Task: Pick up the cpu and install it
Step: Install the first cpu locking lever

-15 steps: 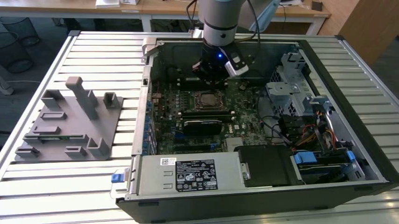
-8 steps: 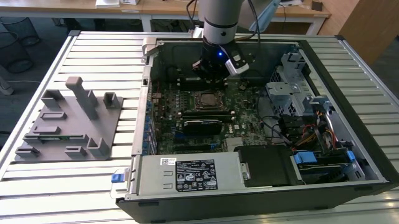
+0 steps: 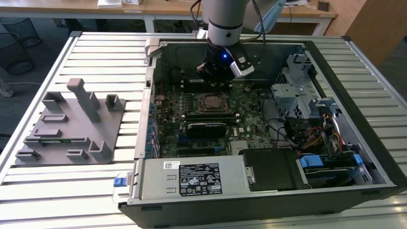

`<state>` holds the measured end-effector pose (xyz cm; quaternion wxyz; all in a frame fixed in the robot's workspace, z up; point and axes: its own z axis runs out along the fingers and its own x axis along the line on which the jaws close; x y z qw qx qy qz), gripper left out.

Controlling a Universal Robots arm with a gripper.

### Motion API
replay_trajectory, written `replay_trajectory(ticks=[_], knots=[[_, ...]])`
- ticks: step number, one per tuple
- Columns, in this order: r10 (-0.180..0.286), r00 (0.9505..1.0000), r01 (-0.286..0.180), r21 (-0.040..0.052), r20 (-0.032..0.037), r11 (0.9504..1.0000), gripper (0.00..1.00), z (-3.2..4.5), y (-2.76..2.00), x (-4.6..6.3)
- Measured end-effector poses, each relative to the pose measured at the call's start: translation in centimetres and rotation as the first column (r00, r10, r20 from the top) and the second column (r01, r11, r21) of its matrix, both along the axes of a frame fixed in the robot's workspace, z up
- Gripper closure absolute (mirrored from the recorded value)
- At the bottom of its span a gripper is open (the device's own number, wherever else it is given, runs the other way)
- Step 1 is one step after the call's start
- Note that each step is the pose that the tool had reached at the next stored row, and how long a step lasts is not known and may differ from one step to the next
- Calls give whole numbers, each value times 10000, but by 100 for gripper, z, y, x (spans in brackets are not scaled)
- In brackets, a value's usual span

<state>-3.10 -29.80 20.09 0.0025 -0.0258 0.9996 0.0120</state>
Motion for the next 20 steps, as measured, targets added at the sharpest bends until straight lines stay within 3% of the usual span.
replay_trajectory(ticks=[5,9,13,20], knots=[[0,10000,0,-187,-8,9998,89,-30,-2,9],[-1,10000,1,-283,-7,9996,89,-53,0,15],[0,10000,-1,-285,-14,9996,89,-60,-1,17],[1,10000,-1,-193,-6,9998,89,-36,4,19]])
